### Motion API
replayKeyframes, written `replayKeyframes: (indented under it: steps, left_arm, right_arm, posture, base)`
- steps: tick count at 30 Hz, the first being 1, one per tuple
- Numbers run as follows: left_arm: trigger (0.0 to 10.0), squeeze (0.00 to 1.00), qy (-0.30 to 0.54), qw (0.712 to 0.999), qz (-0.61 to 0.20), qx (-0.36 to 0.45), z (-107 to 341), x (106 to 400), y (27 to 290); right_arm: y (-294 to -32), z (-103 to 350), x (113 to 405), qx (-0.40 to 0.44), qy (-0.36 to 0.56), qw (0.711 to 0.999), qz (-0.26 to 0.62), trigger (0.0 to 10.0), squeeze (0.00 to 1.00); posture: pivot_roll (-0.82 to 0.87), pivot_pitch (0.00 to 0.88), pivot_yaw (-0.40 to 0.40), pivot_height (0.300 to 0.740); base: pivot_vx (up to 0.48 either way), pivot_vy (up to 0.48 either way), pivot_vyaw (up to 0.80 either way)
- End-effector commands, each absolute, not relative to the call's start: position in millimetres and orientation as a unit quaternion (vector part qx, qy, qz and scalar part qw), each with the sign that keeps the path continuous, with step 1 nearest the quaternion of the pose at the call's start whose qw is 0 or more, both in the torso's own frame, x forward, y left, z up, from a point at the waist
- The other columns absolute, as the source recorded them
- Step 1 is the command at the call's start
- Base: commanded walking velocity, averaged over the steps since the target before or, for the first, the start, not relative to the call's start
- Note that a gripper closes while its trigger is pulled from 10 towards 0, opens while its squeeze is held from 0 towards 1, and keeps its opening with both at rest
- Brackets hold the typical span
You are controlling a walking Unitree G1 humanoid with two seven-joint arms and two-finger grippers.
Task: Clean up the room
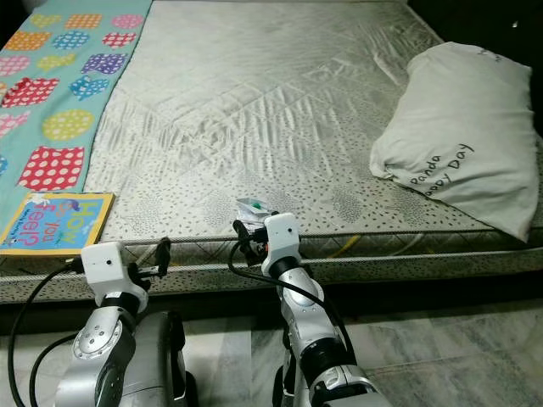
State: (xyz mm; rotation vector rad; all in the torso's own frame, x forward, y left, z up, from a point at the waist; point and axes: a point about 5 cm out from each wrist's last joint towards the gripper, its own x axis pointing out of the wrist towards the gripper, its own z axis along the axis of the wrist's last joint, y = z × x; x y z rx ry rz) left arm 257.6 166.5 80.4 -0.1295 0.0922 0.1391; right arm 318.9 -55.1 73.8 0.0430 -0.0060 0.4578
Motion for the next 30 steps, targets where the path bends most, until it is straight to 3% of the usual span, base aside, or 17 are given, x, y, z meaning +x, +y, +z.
replayKeyframes:
  steps: [1, 10, 14, 30]
  left_arm:
    - [10.0, 0.0, 0.052, 0.993, 0.085, -0.06, 77, 257, 170]
    - [10.0, 0.0, 0.049, 0.992, 0.096, -0.064, 77, 247, 183]
    - [10.0, 0.0, 0.048, 0.993, 0.089, -0.069, 77, 247, 181]
    - [10.0, 0.0, 0.055, 0.992, 0.078, -0.077, 74, 248, 174]
  right_arm:
    - [-47, 82, 321, 0.017, -0.022, 0.968, 0.249, 10.0, 0.0]
    - [-33, 83, 318, -0.014, -0.026, 0.957, 0.288, 10.0, 0.0]
    - [-33, 82, 316, -0.005, -0.024, 0.956, 0.291, 10.0, 0.0]
    - [-38, 80, 317, 0.004, -0.018, 0.959, 0.284, 10.0, 0.0]
  posture:
    - [0.05, 0.081, -0.034, 0.547]
    - [0.08, 0.1, -0.045, 0.547]
    - [0.08, 0.101, -0.041, 0.547]
    - [0.07, 0.105, -0.038, 0.547]
  base:
    - [0.0, 0.0, 0.0]
    - [0.0, 0.0, 0.06]
    - [0.29, 0.0, 0.8]
    - [0.233, 0.0, 0.0]
